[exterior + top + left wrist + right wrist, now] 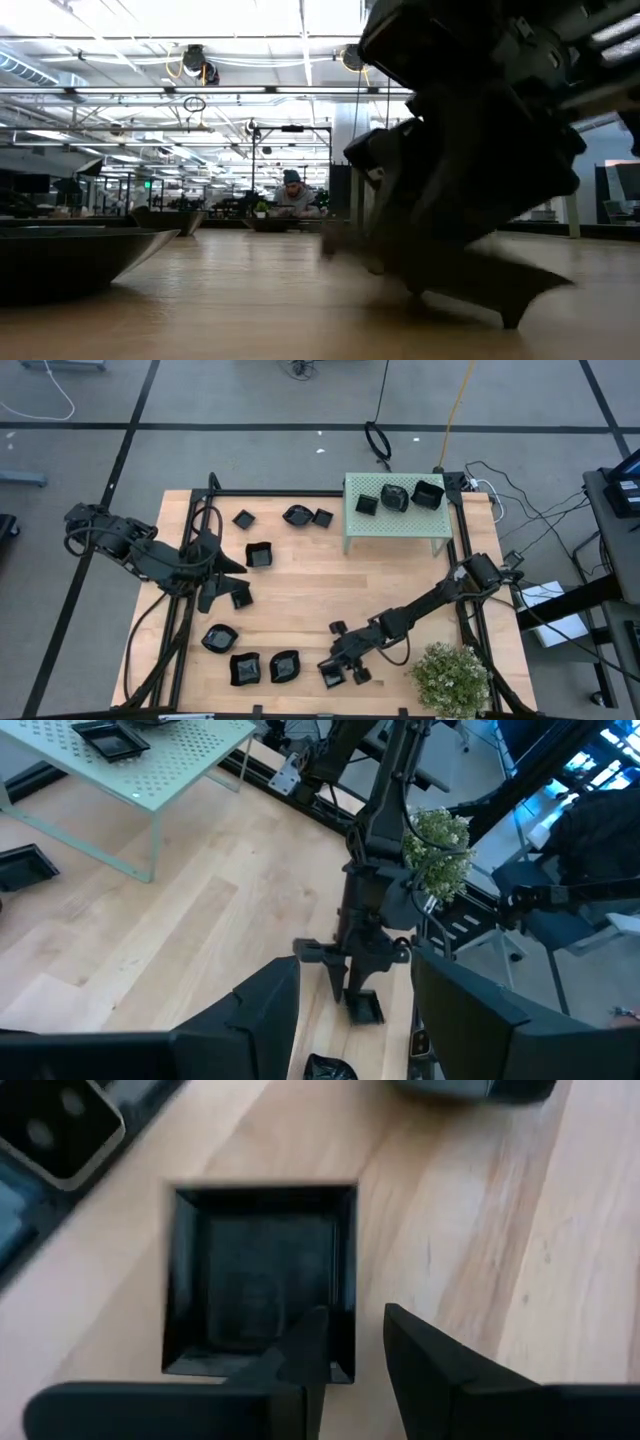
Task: Pick & Place Mini shaped plates
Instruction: Stack the square plate on top of the square plate on the shelf
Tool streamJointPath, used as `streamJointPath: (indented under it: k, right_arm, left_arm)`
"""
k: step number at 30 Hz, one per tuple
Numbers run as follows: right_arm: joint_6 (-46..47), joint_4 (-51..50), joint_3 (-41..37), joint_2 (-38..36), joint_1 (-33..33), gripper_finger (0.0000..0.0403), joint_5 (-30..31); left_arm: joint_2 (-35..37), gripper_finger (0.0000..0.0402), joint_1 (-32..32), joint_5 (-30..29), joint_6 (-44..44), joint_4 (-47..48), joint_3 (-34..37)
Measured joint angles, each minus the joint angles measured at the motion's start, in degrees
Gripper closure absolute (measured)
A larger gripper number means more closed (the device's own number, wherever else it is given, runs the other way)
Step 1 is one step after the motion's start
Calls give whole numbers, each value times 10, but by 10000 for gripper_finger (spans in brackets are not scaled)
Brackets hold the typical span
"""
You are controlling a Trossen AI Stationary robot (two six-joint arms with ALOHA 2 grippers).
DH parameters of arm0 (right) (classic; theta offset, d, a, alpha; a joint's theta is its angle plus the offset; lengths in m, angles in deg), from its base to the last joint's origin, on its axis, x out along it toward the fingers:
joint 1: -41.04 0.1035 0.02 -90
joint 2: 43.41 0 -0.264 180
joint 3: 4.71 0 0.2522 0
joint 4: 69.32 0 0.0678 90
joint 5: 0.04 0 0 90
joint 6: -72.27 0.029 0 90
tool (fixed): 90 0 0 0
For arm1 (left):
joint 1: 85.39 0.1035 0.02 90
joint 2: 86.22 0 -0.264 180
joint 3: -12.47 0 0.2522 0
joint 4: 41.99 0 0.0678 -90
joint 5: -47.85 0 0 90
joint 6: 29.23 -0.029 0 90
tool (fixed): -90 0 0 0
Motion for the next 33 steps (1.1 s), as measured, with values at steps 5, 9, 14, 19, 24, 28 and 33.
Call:
streamJointPath:
  k: [5, 9, 14, 19, 24, 28, 33]
  right_arm:
    - [-7, -17, 0, -1, 0, 324, 0]
    - [-7, -17, 0, -1, 0, 368, -1]
    - [-6, -20, 0, -5, 0, 395, -1]
    - [-7, -30, 0, -49, -10, 401, 2]
    - [-11, -98, -1, -147, -38, 402, 64]
    - [-11, -182, -1, -244, -77, 402, 172]
    - [-3, -284, -1, -367, -157, 403, 258]
  left_arm:
    - [0, 204, 0, 0, 0, 0, 0]
    - [0, 204, 0, 0, 0, 0, 0]
    - [0, 204, 0, 0, 0, 0, 0]
    - [0, 204, 0, 0, 0, 0, 0]
    - [0, 204, 0, 0, 4, 0, 0]
    - [0, 204, 0, 0, 2, 0, 0]
    - [0, 204, 0, -11, -12, 0, 0]
